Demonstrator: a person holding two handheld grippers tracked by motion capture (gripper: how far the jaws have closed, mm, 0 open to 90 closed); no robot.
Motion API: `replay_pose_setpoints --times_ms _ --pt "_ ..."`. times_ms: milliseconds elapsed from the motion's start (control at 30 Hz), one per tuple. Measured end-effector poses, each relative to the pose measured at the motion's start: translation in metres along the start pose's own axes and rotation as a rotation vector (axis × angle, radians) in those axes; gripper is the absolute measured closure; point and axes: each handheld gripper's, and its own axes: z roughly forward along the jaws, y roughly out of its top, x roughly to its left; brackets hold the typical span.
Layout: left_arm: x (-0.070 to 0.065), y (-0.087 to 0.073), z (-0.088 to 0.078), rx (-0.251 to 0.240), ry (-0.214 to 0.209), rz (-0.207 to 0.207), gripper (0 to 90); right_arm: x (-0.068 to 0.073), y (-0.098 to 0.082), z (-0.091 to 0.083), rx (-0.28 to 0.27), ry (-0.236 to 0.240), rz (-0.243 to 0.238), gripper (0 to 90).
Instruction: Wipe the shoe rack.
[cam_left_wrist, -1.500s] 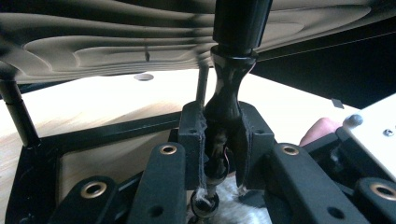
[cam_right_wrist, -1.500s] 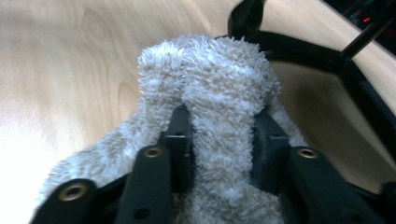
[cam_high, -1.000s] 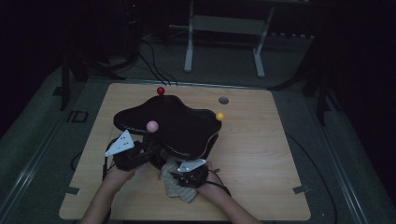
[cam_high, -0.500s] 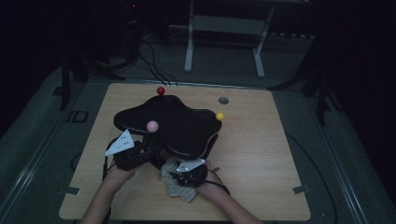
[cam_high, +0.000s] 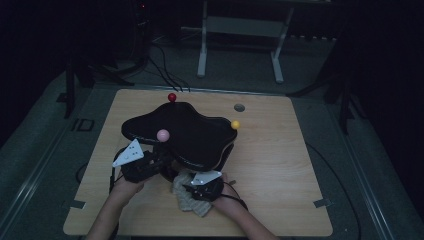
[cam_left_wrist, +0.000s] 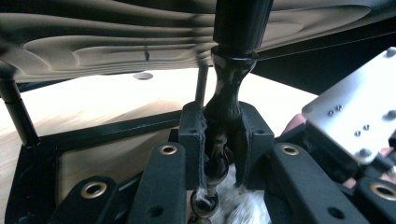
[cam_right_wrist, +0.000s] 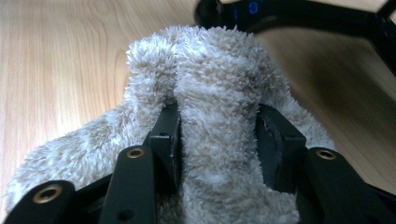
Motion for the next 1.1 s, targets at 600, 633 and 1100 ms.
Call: replay_pose_setpoints --times_ms 600,633,1100 --pt "0.000 -0.001 0.001 -0.008 -0.004 -0.013 74.6 0.013 0.028 0.028 0.014 -0.014 -0.065 53.3" --pt "0.000 0.000 0.001 -0.007 -0.005 -0.012 74.6 0.013 0.030 0.029 0.021 -0.019 -0.060 53.3" --pt "0.000 0.000 0.000 -0.001 -0.004 -0.005 74.7 -0.018 -0.017 -0.021 0.019 0.000 -0.015 56.0"
